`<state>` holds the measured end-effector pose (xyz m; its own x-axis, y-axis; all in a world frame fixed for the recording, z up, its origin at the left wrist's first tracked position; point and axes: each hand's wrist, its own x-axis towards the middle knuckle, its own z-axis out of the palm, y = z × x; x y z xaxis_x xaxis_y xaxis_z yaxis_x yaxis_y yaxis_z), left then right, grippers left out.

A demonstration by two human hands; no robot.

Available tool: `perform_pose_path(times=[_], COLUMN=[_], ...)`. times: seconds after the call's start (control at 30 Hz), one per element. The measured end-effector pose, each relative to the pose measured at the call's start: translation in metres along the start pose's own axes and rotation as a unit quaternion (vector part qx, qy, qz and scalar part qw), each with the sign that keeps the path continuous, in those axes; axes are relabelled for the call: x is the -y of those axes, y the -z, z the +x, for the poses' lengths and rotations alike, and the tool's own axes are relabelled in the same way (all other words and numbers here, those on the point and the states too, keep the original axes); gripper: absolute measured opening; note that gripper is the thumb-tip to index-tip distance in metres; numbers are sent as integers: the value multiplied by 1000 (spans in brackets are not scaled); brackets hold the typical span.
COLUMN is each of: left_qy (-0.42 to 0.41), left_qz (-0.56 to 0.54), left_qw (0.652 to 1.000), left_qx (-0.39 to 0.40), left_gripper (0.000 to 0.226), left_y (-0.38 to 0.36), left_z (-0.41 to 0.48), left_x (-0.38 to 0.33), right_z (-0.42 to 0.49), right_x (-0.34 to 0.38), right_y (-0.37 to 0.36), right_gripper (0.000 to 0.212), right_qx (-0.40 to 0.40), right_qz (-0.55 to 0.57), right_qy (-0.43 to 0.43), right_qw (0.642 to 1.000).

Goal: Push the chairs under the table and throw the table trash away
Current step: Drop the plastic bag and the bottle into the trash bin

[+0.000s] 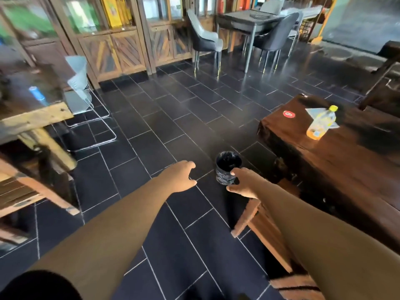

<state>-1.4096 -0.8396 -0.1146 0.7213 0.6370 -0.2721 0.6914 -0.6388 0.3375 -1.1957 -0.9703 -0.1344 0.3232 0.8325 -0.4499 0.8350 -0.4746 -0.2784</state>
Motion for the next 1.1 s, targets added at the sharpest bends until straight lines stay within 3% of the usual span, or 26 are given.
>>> perform_pose_path(times=[0.3,0.63,0.9,1.1], left_qy=[20,40,37,10], left_qz=[19,41,58,53], left_qw=[999,998,998,999], left_qx=[27,41,-13,-7], left_gripper=[58,55,42,49], left_y=[25,85,140,183], left_z=[106,298,421,528], left_x=[59,81,90,120], right_z=[127,309,422,506], right_x=[21,-2,-5,-4], right_y=[45,128,211,265], right_gripper=[71,68,62,64], right_qx=[5,26,13,-8], right_qz=[11,-15,84,70], right_qy=[25,16,-15,-27], right_qw=[1000,999,996,997])
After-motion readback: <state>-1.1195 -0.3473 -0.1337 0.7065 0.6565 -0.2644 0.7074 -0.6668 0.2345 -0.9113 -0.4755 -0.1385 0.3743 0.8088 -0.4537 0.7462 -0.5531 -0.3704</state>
